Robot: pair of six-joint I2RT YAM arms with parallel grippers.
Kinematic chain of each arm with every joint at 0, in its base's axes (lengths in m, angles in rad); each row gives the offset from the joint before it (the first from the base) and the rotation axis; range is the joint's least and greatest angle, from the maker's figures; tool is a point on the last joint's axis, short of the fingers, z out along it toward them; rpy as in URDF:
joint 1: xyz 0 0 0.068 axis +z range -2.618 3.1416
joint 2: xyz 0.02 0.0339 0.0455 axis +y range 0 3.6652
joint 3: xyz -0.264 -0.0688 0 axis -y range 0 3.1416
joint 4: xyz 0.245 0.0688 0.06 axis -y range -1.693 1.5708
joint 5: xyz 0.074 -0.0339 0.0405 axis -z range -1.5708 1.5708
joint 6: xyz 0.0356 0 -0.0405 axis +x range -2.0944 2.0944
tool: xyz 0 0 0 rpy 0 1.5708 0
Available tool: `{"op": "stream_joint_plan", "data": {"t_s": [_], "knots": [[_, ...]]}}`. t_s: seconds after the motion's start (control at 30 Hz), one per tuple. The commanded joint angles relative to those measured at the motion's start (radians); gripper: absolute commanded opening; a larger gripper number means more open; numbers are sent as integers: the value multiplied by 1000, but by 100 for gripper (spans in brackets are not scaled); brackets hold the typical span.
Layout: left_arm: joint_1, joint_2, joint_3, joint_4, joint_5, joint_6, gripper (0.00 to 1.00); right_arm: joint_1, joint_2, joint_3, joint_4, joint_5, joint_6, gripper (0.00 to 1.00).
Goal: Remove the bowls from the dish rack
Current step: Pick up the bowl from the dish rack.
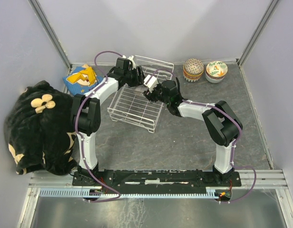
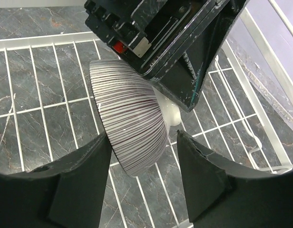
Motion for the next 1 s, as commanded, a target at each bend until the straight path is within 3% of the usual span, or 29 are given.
{"op": "stream_joint_plan", "data": {"t_s": [0.0, 0.97], "knots": [[1, 31, 24, -8, 23, -26, 65, -4, 6, 18, 40, 1, 28, 63], [3, 100, 80, 15, 39, -64, 65, -7, 33, 58, 47, 128, 105, 61]]}}
